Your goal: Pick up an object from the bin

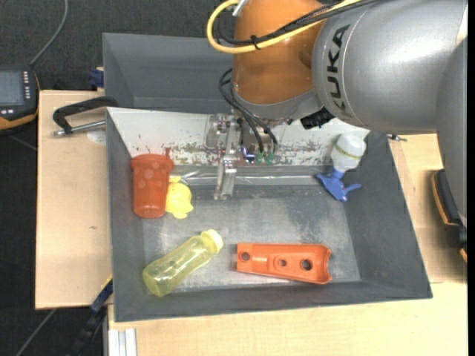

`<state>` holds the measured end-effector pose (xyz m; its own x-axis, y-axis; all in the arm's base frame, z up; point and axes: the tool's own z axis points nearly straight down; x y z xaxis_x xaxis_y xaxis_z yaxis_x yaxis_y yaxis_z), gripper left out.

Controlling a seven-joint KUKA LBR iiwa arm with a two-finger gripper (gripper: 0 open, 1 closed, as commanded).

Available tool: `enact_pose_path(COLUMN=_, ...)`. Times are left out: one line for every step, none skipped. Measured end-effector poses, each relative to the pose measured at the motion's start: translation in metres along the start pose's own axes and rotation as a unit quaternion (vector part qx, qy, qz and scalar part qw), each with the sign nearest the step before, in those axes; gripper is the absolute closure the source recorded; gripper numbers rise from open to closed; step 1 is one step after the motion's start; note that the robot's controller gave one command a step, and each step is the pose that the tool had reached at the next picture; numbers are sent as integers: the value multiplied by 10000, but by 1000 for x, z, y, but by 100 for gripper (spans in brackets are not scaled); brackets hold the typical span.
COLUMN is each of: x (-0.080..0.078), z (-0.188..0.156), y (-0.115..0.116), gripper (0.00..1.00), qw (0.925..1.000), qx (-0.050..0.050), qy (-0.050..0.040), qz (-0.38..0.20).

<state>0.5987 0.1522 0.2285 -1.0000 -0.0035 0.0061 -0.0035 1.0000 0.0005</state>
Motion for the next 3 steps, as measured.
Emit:
enact_pose_path(x=-1, z=-5, y=-1, gripper=0, qw=10000, qx=-7, qy=-42, qz=11)
enact_pose_path(x=9, z=25, y=-9, gripper=0, qw=9981, qx=-14, qy=-72, qz=-615)
enact_pose_path(x=35, z=64, y=-24, gripper=0, qw=9957, qx=-7, qy=-35, qz=-924)
